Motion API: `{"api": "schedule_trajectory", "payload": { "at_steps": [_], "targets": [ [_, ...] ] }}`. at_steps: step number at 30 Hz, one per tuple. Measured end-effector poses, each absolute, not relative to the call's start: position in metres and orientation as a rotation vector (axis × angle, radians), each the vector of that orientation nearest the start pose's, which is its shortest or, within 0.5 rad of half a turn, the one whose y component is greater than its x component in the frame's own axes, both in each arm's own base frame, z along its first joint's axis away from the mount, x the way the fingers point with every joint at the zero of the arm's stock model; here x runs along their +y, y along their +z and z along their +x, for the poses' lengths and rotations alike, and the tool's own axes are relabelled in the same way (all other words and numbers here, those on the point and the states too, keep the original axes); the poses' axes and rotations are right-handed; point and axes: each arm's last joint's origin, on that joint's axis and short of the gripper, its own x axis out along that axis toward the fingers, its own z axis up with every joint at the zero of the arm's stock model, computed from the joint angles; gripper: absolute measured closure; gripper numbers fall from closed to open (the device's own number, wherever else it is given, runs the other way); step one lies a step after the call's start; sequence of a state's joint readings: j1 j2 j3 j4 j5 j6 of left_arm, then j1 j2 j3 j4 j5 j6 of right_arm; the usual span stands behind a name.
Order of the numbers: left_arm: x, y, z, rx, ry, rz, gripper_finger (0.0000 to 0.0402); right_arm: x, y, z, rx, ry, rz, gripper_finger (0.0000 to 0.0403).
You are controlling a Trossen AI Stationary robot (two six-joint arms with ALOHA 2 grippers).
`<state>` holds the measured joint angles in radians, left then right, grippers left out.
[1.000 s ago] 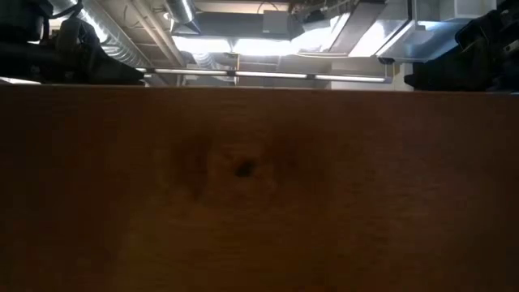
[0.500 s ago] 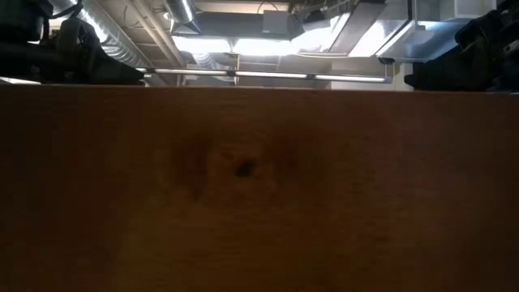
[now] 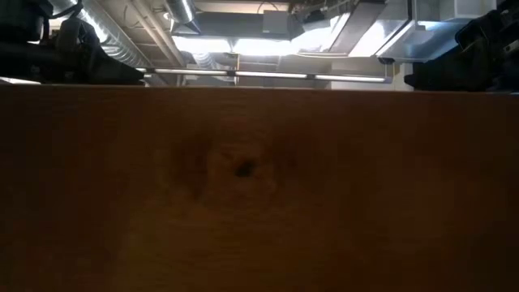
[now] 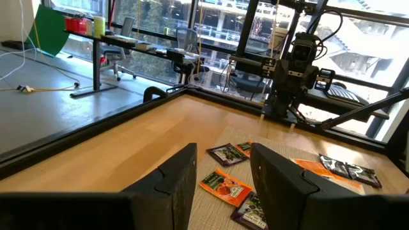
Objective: Pick & Place Tea
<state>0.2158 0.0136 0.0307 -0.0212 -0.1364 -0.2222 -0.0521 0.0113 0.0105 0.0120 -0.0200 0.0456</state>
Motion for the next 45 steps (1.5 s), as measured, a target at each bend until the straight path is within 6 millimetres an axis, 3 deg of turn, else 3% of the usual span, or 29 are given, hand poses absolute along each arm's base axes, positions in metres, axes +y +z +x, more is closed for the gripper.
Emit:
{"api": "schedule_trajectory", "payload": {
  "at_steps": [32, 45],
  "targets": [
    [0.0245, 0.1709, 0.0933, -0.035, 0.352, -0.22, 0.0258, -0.0045, 0.1675, 0.0976, -0.013, -0.031, 0.053, 0.0236],
    [0.0245, 0.1708, 0.0933, -0.035, 0.352, -0.22, 0.0258, -0.0045, 0.1676, 0.0976, -0.019, -0.029, 0.369, 0.0236]
  ]
}}
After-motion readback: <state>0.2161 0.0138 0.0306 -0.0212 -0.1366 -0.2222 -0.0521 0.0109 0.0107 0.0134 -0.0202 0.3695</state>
